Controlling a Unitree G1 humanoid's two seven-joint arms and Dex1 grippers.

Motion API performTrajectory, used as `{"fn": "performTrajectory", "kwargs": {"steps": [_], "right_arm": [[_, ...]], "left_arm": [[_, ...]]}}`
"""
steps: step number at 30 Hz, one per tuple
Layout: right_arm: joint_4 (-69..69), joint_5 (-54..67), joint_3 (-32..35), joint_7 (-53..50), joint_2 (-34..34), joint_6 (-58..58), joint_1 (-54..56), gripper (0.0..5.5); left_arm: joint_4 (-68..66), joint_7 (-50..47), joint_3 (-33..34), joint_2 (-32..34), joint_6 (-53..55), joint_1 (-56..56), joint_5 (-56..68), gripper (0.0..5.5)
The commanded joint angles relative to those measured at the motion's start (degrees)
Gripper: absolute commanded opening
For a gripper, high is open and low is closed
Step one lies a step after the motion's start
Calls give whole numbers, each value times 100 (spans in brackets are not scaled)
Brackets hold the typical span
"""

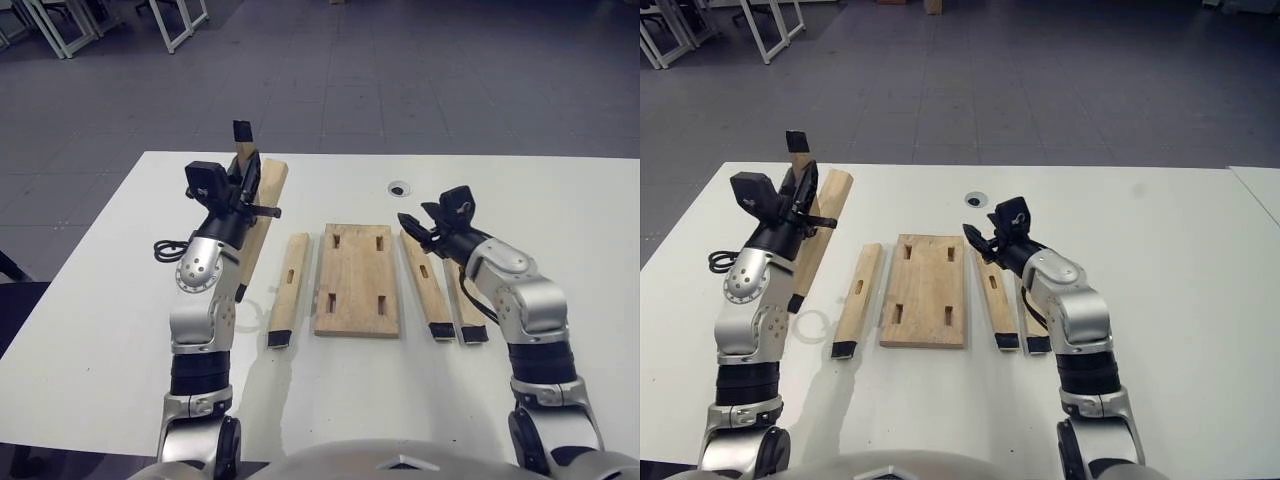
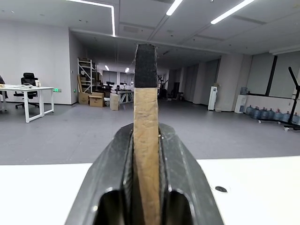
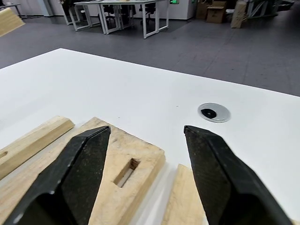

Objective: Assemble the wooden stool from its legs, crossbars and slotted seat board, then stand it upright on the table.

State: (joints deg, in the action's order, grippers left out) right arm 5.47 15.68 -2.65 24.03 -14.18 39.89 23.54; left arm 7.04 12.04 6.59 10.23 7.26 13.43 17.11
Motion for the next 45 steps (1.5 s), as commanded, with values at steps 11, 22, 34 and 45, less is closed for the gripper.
{"fn": "performTrajectory", "kwargs": {"steps": [11, 22, 34, 45], "right_arm": [[521, 279, 23, 10, -127, 701, -353, 289], [668, 281, 20, -30, -185, 804, -470, 289], [677, 311, 47, -141, -102, 777, -491, 289], [69, 415, 210, 12, 3, 672, 468, 289]], "left_arm": [[-1783, -679, 271, -206, -1611, -941, -1016, 42], [-3212, -630, 376, -191, -2722, -787, -1080, 42], [-1512, -690, 399, -35, -2097, -1640, -1143, 228], [2243, -228, 74, 338, 760, -4190, -657, 228]]}}
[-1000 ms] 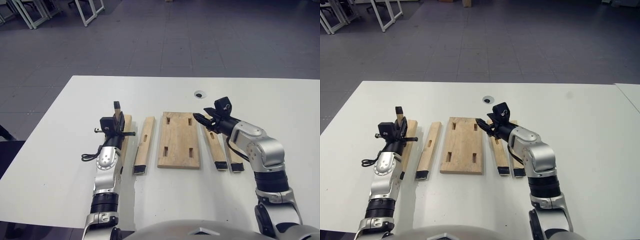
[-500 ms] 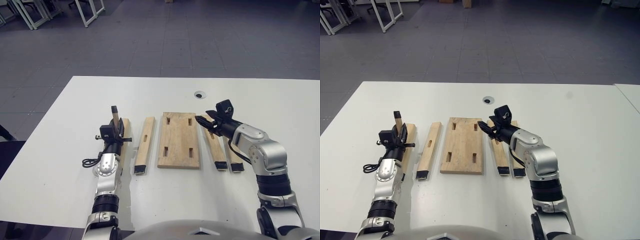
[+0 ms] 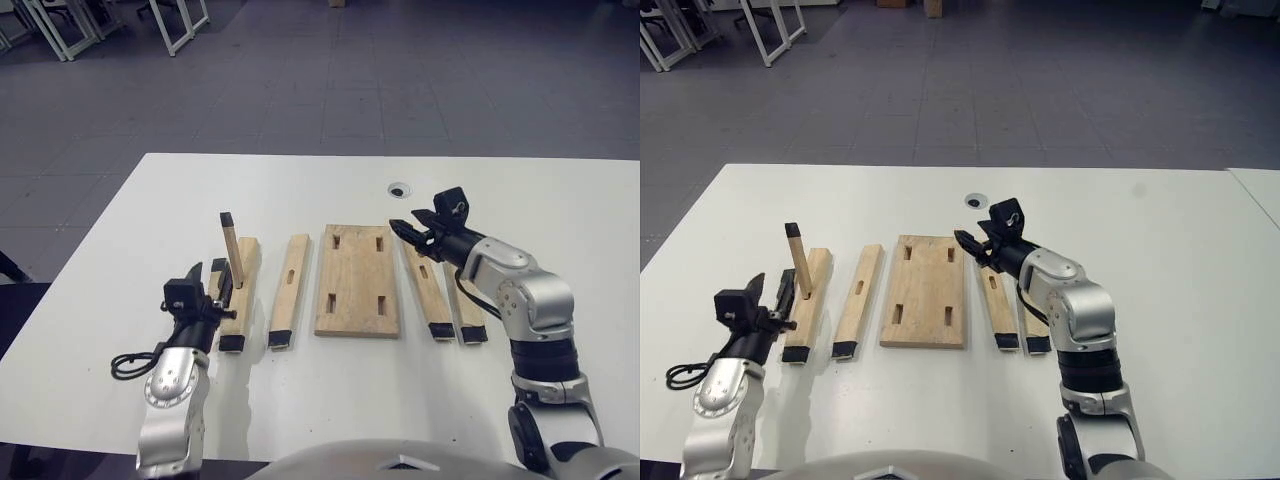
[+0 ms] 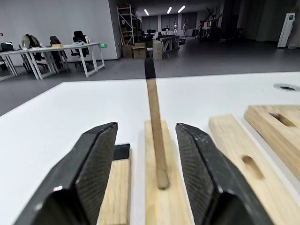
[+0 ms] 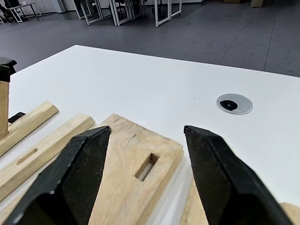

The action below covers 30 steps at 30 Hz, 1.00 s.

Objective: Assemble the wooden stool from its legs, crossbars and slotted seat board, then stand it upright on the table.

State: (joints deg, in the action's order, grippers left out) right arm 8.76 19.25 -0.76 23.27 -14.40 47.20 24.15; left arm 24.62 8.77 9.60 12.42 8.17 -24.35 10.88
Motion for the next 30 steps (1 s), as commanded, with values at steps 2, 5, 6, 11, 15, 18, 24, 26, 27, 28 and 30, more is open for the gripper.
{"fn": "performTrajectory", "kwargs": {"steps": [2, 5, 6, 11, 15, 18, 24, 26, 27, 28, 30], "right_arm": [[-405, 55, 4, 134, 22, -116, 575, 289], [-382, 73, -15, 141, 24, -110, 547, 289], [-336, 87, -31, 135, 29, -87, 508, 289], [-169, 135, -94, 113, 31, 16, 356, 289], [-83, 163, -97, 85, 28, 63, 267, 289], [-24, 172, -97, 75, 27, 100, 203, 289], [52, 165, -62, 57, 14, 148, 133, 289], [66, 158, -56, 46, 12, 152, 110, 289], [67, 157, -65, 49, 14, 155, 108, 289], [71, 158, -70, 47, 18, 160, 105, 289], [88, 159, -74, 38, 22, 170, 90, 289]], "left_arm": [[624, 28, -383, 179, 1056, -540, -243, 228], [630, -128, -526, 185, 1302, -621, -581, 228], [613, -176, -564, 145, 1332, -661, -655, 228], [579, -481, -737, -158, 1267, -878, -949, 249], [590, -566, -716, -264, 1276, -890, -1042, 313], [582, -572, -654, -319, 1252, -914, -1016, 359], [321, -487, -556, -461, 1351, -817, -758, 427], [246, -493, -515, -488, 1408, -733, -696, 408], [235, -507, -493, -516, 1433, -723, -666, 396], [229, -519, -478, -534, 1453, -719, -645, 377], [226, -521, -470, -544, 1476, -708, -644, 346]]}}
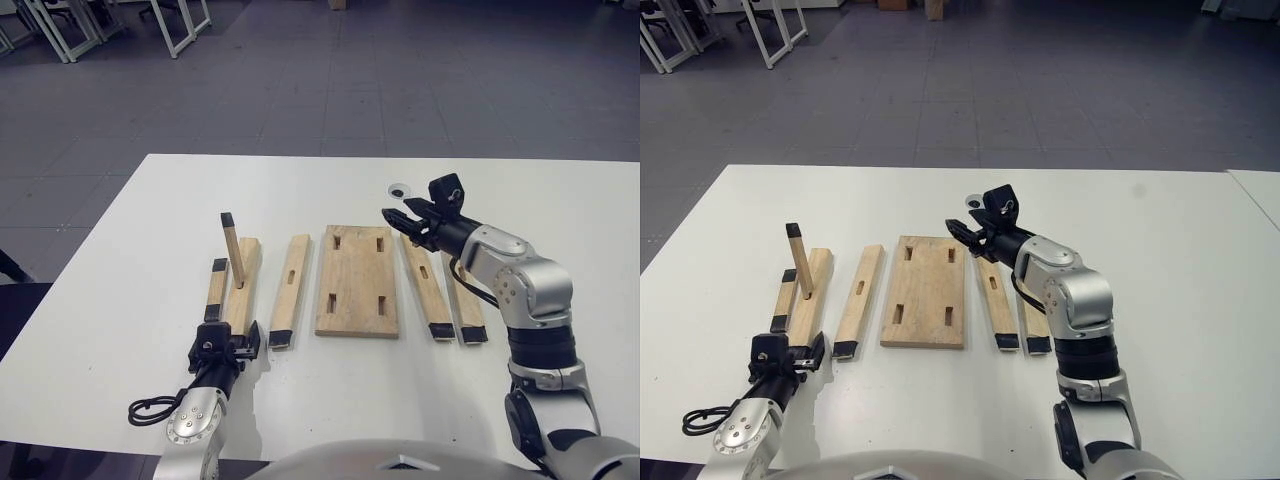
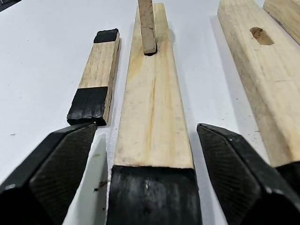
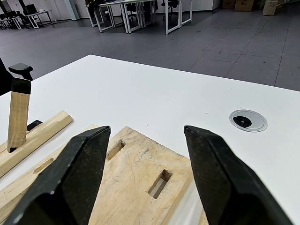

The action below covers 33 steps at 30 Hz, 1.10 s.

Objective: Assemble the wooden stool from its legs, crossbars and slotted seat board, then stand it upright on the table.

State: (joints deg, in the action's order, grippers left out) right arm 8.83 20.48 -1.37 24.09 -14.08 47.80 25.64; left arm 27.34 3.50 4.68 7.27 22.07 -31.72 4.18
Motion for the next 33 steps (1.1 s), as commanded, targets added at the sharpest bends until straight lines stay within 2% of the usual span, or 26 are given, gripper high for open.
{"fn": "performTrajectory", "kwargs": {"steps": [1, 9, 16, 21, 27, 30, 33], "right_arm": [[91, 37, -9, -51, -9, 116, -67, 289], [62, 40, 15, -82, 9, 111, -42, 289], [61, 98, 107, -149, 58, 122, -38, 289], [137, 466, 466, -146, 124, 293, 319, 289], [501, 1012, 673, -97, 136, 586, 692, 398], [674, 1225, 779, -202, 167, 752, 886, 459], [749, 1415, 855, -365, 286, 930, 1034, 478]], "left_arm": [[-43, 2, 16, -24, 104, 38, 6, 324], [121, -57, 24, 22, 693, 191, -50, 207], [377, -148, 580, 190, 127, 1190, -48, 206], [-15, 771, 417, 681, 80, 2346, 448, 206], [-251, 1395, -43, 1061, 771, 3133, 677, 206], [-456, 1674, -612, 1235, 1196, 3728, 528, 206], [-552, 1764, -961, 1229, 1427, 4198, 476, 206]]}}
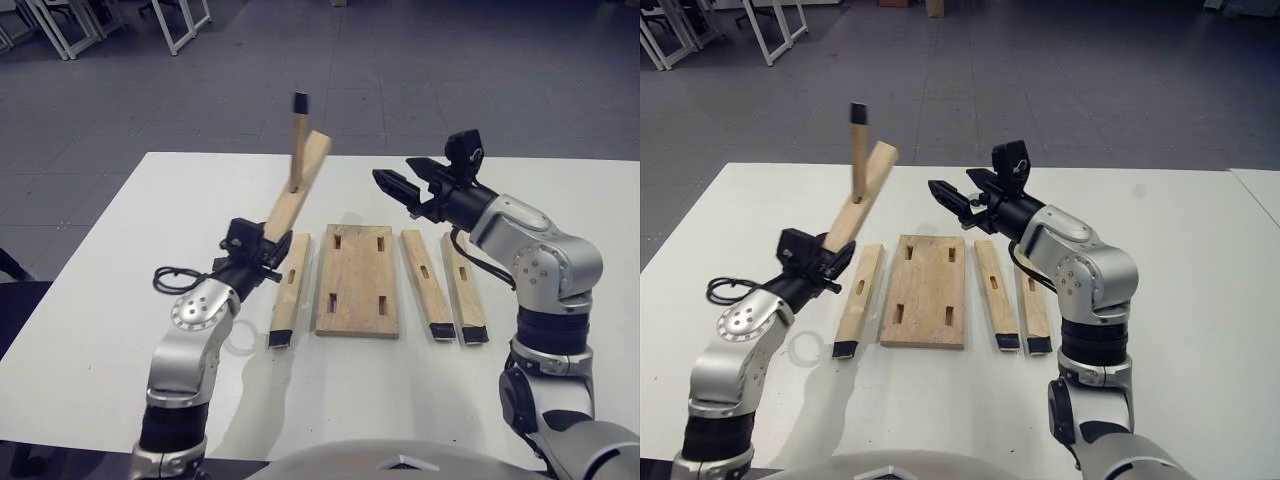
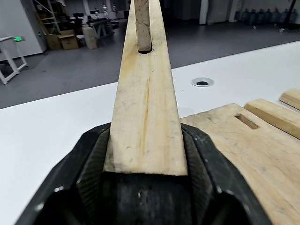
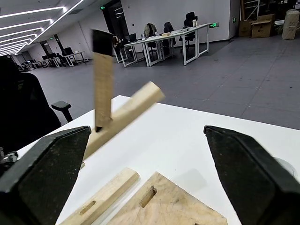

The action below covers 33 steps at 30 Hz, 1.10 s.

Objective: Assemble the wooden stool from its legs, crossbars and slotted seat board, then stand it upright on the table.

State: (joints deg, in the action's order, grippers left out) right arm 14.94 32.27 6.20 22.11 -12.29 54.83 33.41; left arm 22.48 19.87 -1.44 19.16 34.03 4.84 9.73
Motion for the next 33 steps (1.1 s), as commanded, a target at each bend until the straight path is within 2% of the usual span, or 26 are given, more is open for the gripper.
{"fn": "performTrajectory", "kwargs": {"steps": [1, 9, 21, 33], "right_arm": [[147, 303, 119, -224, 141, 279, 277, 478], [-485, 521, 410, -543, 302, 290, 745, 478], [-1517, 229, 143, -175, 96, -325, 1208, 478], [-1418, 171, -43, 5, 81, -441, 1189, 478]], "left_arm": [[-82, 153, -440, 31, 287, 639, -80, 206], [147, 236, -884, 46, 457, 618, -139, 206], [279, 352, -942, 138, 474, 637, -117, 206], [282, 349, -964, 130, 484, 632, -121, 206]]}}
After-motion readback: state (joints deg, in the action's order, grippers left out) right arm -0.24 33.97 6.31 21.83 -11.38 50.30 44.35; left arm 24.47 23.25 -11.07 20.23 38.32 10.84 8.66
